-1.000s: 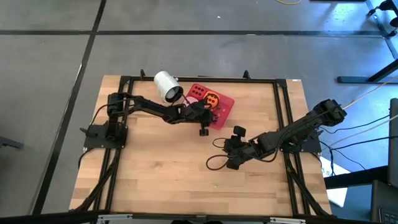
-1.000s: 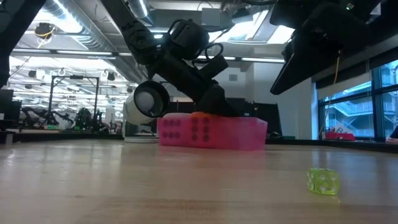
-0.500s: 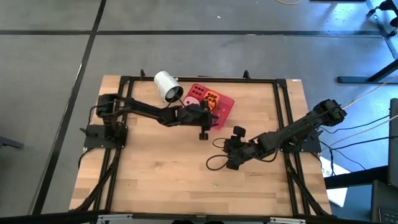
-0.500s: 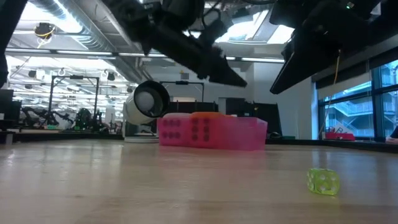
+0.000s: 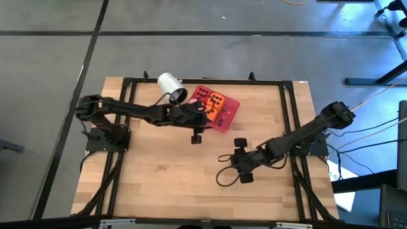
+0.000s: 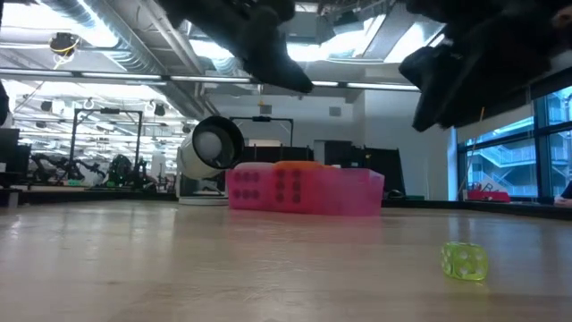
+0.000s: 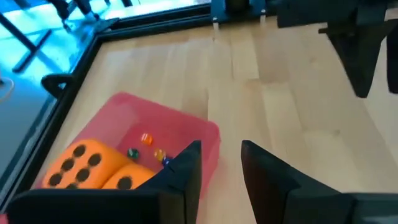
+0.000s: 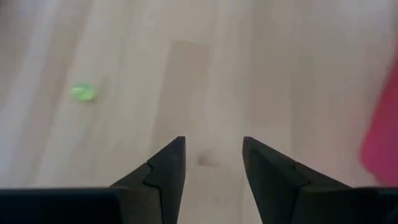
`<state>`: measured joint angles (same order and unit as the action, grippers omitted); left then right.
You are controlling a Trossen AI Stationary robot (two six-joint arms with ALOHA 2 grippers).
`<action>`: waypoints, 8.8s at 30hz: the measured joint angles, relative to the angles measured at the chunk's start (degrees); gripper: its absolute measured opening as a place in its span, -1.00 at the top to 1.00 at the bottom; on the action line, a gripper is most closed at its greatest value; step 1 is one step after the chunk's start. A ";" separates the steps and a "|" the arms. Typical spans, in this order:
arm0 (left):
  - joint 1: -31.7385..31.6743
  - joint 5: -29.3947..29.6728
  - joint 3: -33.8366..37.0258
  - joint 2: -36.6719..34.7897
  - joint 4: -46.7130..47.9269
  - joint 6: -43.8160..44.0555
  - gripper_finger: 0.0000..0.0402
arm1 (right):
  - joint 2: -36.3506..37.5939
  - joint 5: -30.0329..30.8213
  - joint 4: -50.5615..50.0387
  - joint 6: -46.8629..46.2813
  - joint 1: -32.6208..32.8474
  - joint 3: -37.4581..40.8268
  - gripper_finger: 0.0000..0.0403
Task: Pick & Place Dice
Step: Put the small light green die into the red bin, then return to Home Position
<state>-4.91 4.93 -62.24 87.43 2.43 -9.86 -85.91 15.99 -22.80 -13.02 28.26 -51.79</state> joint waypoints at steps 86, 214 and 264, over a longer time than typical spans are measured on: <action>2.67 -0.48 21.62 -7.62 -11.68 10.13 0.45 | -31.32 -36.93 63.44 12.32 -3.33 7.61 0.21; 5.11 20.34 21.64 -23.75 8.63 7.08 0.65 | 2.56 -13.46 -27.22 26.70 -43.67 -18.62 0.93; 15.06 33.92 47.07 -74.98 -5.20 -0.42 0.98 | 54.98 -6.40 11.43 15.78 -24.92 27.21 0.96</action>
<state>10.15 38.85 -15.17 12.45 -2.77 -10.28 -30.93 9.59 -11.38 2.76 3.33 -24.58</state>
